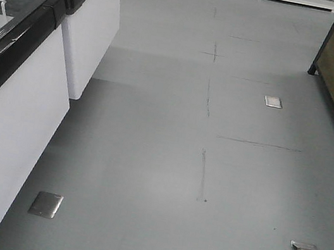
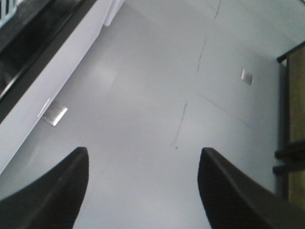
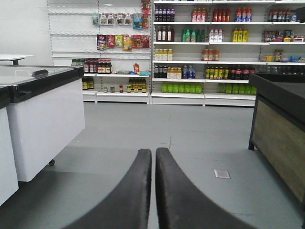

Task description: Left arm holds basket, right arm returns cookies

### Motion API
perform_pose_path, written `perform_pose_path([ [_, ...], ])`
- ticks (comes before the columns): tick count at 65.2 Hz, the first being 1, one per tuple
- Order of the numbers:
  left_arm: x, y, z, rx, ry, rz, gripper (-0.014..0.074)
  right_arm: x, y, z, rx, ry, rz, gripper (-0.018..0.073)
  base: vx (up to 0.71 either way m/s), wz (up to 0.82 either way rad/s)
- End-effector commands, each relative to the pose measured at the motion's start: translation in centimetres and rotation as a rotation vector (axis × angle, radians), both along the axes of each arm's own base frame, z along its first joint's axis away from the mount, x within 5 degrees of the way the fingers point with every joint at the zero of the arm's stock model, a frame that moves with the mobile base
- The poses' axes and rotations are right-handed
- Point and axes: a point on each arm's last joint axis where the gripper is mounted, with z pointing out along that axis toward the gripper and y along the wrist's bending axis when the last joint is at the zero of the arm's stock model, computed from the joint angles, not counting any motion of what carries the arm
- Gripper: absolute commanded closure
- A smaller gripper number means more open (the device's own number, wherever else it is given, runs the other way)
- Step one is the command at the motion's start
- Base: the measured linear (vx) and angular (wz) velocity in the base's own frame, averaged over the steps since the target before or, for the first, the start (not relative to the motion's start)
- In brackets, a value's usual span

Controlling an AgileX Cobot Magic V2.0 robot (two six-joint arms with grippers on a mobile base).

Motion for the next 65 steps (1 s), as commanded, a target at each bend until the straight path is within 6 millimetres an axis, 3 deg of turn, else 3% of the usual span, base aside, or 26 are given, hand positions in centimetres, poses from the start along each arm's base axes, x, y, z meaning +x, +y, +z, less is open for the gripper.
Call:
perform_pose_path([
  [1, -0.6, 1.7, 3.4, -0.019, -0.152, 0.083, 0.0136, -0.1, 0.1, 0.2, -0.006, -0.071, 0.006, 0.057, 0.0, 0.0],
  [18, -2.7, 8.2, 6.3, -0.089, -0.236, 0.381, 0.0136, -0.1, 0.1, 0.2, -0.006, -0.072, 0.006, 0.057, 0.0, 0.0],
  [33, -2.7, 13.1, 7.0, -0.117, -0.278, 0.461, 0.0136, -0.1, 0.1, 0.2, -0.006, -0.072, 0.006, 0.057, 0.0, 0.0],
  [49, -0.7, 18.2, 6.0, -0.235, -0.379, 0.461, 0.0134, -0.1, 0.1, 0.2, -0.006, -0.072, 0.006, 0.057, 0.0, 0.0],
  [65, 2.9, 21.9, 3.2, -0.384, -0.454, 0.382, 0.0134, -0.1, 0.1, 0.2, -0.006, -0.072, 0.006, 0.057, 0.0, 0.0],
])
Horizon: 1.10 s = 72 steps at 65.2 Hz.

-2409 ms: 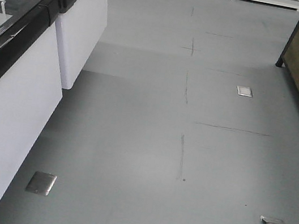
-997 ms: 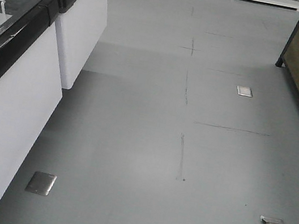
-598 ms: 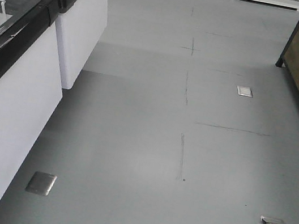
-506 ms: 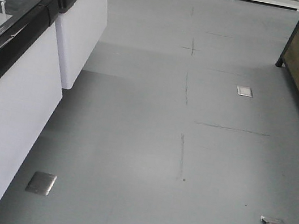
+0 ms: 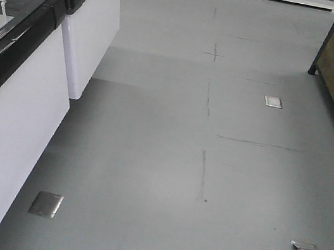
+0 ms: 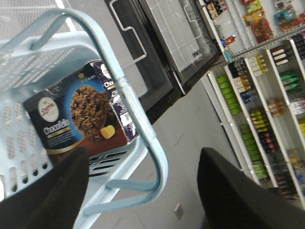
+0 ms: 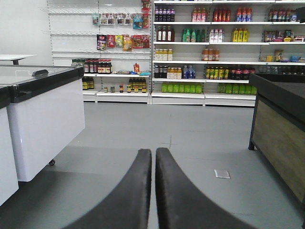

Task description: Left arm holds basket, right arm returns cookies

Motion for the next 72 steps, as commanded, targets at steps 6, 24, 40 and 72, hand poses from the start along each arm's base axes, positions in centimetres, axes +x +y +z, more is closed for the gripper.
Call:
perform_pose_path([
  [6, 1.4, 1.2, 0.7, -0.028, -0.175, -0.012, 0.0134, -0.1, 0.1, 0.2, -0.006, -0.072, 0.006, 0.057, 0.0, 0.0],
  [24, 3.4, 3.3, -0.6, -0.117, -0.328, -0.041, 0.0134, -0.1, 0.1, 0.2, -0.006, -0.072, 0.006, 0.057, 0.0, 0.0],
  [40, 4.5, 4.2, -1.3, -0.147, -0.357, -0.099, 0.01, -0.1, 0.1, 0.2, -0.006, -0.072, 0.006, 0.057, 0.0, 0.0],
  [72, 6.5, 4.1, -2.5, -0.289, -0.405, -0.148, 0.0089, -0.1, 0.1, 0.2, -0.006, -0.072, 0.006, 0.057, 0.0, 0.0],
])
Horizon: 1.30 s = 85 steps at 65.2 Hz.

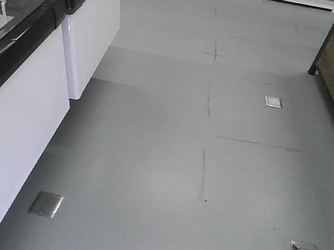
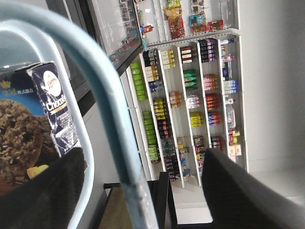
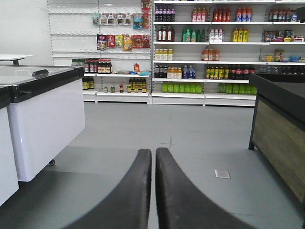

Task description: Left arm holds basket, right arm returns cookies

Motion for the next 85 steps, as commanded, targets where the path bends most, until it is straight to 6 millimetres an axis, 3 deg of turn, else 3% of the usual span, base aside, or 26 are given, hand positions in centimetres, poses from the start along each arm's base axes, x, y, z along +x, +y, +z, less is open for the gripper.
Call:
perform_pose_path([
  [1, -0.1, -1.2, 3.6, -0.006, -0.133, -0.023, 0.0089, -0.1, 0.1, 0.2, -0.006, -0.072, 0.006, 0.057, 0.0, 0.0],
  [15, 0.0, -1.2, 3.6, -0.006, -0.131, -0.015, 0.0097, -0.1, 0.1, 0.2, -0.006, -0.072, 0.006, 0.057, 0.0, 0.0],
  [24, 0.0, -1.2, 3.5, -0.009, -0.129, -0.012, 0.0165, -0.1, 0.1, 0.2, -0.006, -0.072, 0.006, 0.057, 0.0, 0.0],
  [31, 0.0, -1.2, 3.4, -0.024, -0.118, -0.009, 0.0314, -0.1, 0.1, 0.2, -0.006, -0.072, 0.006, 0.057, 0.0, 0.0],
  [41, 0.0, -1.3, 3.5, -0.026, -0.124, -0.028, 0.0605, -0.1, 0.1, 0.2, -0.006, -0.072, 0.008, 0.057, 0.0, 0.0],
  [67, -0.7, -2.7, 6.4, -0.02, -0.253, -0.075, 0.0603, -0.1, 0.3, 0.2, -0.005, -0.072, 0.051, 0.057, 0.0, 0.0],
  [76, -0.7, -4.3, 7.7, 0.003, -0.277, -0.13, 0.0603, -0.1, 0.3, 0.2, -0.005, -0.072, 0.049, 0.057, 0.0, 0.0],
  [85, 0.4, -7.4, 8.5, 0.047, -0.301, -0.253, 0.0602, -0.1, 0.3, 0.2, -0.005, -0.072, 0.048, 0.057, 0.0, 0.0],
])
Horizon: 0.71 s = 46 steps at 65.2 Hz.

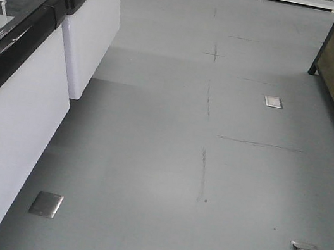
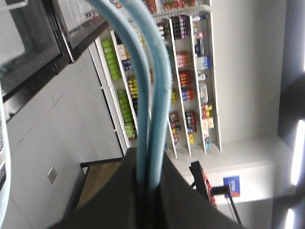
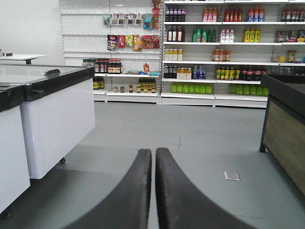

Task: Left arm holds basket, right arm returns cookies
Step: 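Lift the basket with the cookie box up in front of the robot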

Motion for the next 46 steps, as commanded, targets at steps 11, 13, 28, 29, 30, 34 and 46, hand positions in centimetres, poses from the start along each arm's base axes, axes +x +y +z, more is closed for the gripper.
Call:
perform_pose_path([
  [11, 1.7, -9.1, 5.9, 0.04, -0.221, -0.28, 0.0602, -0.1, 0.1, 0.2, -0.003, -0.072, 0.008, 0.057, 0.0, 0.0],
  [13, 2.0, -10.1, 5.9, 0.035, -0.219, -0.301, 0.0602, -0.1, 0.1, 0.2, -0.003, -0.072, 0.008, 0.057, 0.0, 0.0],
  [28, 2.7, -18.0, 3.1, 0.04, -0.175, -0.468, 0.0602, -0.1, 0.1, 0.2, -0.003, -0.072, 0.008, 0.057, 0.0, 0.0],
  [29, 2.7, -18.4, 2.8, 0.042, -0.171, -0.478, 0.0602, -0.1, 0.1, 0.2, -0.003, -0.072, 0.008, 0.057, 0.0, 0.0],
  [30, 2.6, -18.8, 2.5, 0.043, -0.167, -0.489, 0.0602, -0.1, 0.1, 0.2, -0.003, -0.072, 0.008, 0.057, 0.0, 0.0],
  [34, 2.2, -20.7, 1.0, 0.053, -0.151, -0.543, 0.0602, -0.1, 0.1, 0.2, -0.003, -0.072, 0.008, 0.057, 0.0, 0.0],
  [46, 0.2, -25.8, -2.4, 0.058, -0.122, -0.719, 0.0602, -0.1, 0.1, 0.2, -0.003, -0.072, 0.008, 0.057, 0.0, 0.0],
])
